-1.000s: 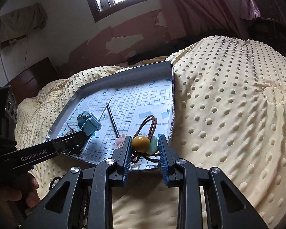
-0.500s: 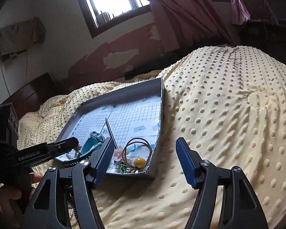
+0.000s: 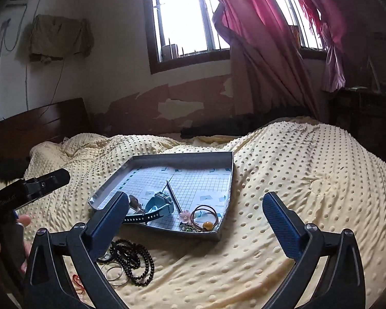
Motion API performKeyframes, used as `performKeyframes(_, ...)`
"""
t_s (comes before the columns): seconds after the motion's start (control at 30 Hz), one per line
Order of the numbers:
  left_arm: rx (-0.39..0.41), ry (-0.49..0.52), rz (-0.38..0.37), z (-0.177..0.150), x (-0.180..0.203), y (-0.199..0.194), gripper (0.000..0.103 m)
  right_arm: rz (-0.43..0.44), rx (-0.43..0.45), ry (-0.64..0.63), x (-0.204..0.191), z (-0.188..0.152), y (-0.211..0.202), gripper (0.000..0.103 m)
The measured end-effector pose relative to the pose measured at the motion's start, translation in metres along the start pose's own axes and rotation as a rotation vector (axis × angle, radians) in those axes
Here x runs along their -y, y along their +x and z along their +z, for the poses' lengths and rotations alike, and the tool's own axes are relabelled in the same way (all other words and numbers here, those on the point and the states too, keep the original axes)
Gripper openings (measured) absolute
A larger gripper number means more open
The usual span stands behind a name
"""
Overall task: Organize jewelry
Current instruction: 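Withdraw both open tools from the tray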
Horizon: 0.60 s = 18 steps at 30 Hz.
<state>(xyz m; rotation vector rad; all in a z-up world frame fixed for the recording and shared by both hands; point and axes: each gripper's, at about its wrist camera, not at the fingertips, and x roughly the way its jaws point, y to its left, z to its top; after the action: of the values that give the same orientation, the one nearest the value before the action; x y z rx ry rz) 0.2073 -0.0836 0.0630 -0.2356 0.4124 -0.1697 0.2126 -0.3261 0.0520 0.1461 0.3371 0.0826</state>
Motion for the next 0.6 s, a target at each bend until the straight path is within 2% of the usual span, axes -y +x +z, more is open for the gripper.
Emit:
performKeyframes(0.17, 0.062, 0.076, 0.049, -0.016, -0.007, -0.048, 0.103, 0.018, 0.048, -0.047, -0.019, -0.01, -0.038, 0.102)
performKeyframes(0.33, 0.09, 0.074, 0.065, -0.039, -0.022, -0.088, 0.103, 0.006, 0.087, -0.102, -0.038, -0.028, -0.074, 0.102)
performKeyframes(0.47, 0.096, 0.062, 0.086, -0.061, -0.037, -0.112, 0.103, -0.01, 0.085, -0.146, -0.047, -0.041, -0.096, 0.102)
performKeyframes(0.6, 0.078, 0.083, 0.109, -0.081, -0.046, -0.126, 0.103, -0.013, 0.057, -0.114, -0.046, -0.055, -0.113, 0.102)
